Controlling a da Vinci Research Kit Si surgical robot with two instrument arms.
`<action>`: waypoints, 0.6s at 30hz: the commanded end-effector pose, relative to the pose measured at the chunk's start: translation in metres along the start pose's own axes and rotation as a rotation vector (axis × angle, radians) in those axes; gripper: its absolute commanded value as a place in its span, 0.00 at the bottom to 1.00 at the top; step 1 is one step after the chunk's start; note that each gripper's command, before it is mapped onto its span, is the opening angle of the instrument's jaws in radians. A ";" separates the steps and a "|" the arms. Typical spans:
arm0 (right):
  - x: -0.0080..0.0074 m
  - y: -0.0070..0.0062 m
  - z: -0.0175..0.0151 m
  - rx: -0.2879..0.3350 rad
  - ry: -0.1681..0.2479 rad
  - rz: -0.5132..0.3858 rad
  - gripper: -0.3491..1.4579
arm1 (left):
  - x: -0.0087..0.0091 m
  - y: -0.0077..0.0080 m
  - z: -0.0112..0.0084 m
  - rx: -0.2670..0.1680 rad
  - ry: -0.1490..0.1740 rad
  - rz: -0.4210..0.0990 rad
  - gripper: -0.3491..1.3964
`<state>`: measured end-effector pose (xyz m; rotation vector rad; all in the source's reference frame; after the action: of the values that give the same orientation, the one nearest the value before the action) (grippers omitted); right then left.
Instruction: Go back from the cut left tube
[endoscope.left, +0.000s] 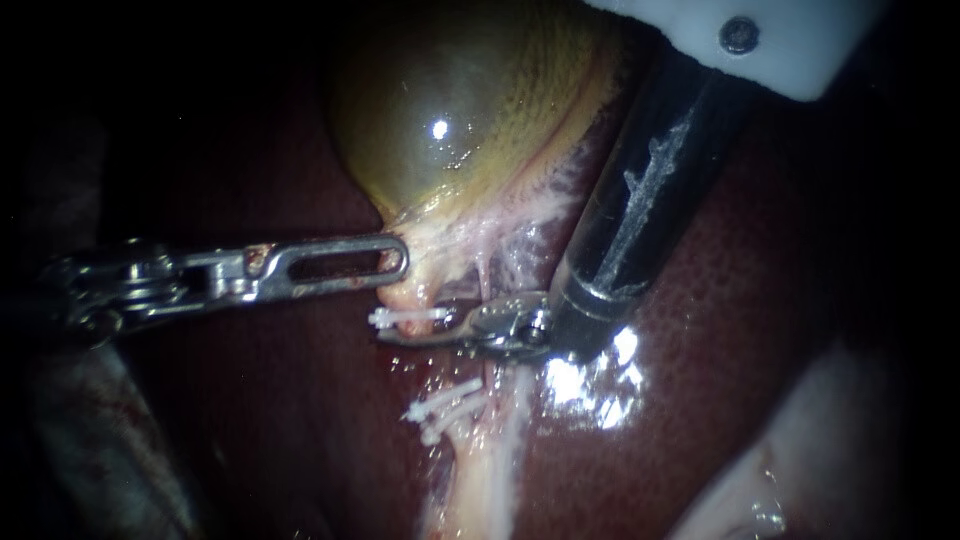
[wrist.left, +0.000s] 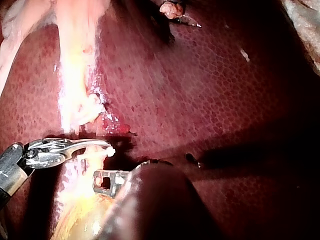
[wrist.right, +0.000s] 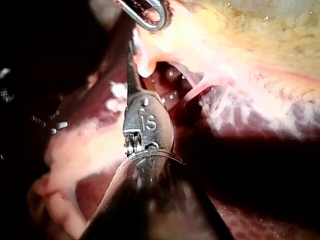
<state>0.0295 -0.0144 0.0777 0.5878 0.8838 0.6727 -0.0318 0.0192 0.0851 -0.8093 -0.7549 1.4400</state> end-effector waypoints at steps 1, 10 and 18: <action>0.0000 0.0000 0.0000 0.000 0.000 0.000 0.00 | 0.0000 0.0000 0.0000 0.000 0.000 0.000 0.00; 0.0000 -0.0001 0.0000 0.000 0.000 0.000 0.00 | 0.0000 0.0000 0.0000 0.000 0.000 0.000 0.00; -0.0001 -0.0006 0.0000 0.001 0.001 -0.001 0.43 | 0.0000 -0.0001 0.0000 0.000 -0.001 0.001 0.00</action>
<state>0.0296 -0.0150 0.0773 0.5848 0.8840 0.6727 -0.0317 0.0192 0.0852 -0.8096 -0.7547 1.4406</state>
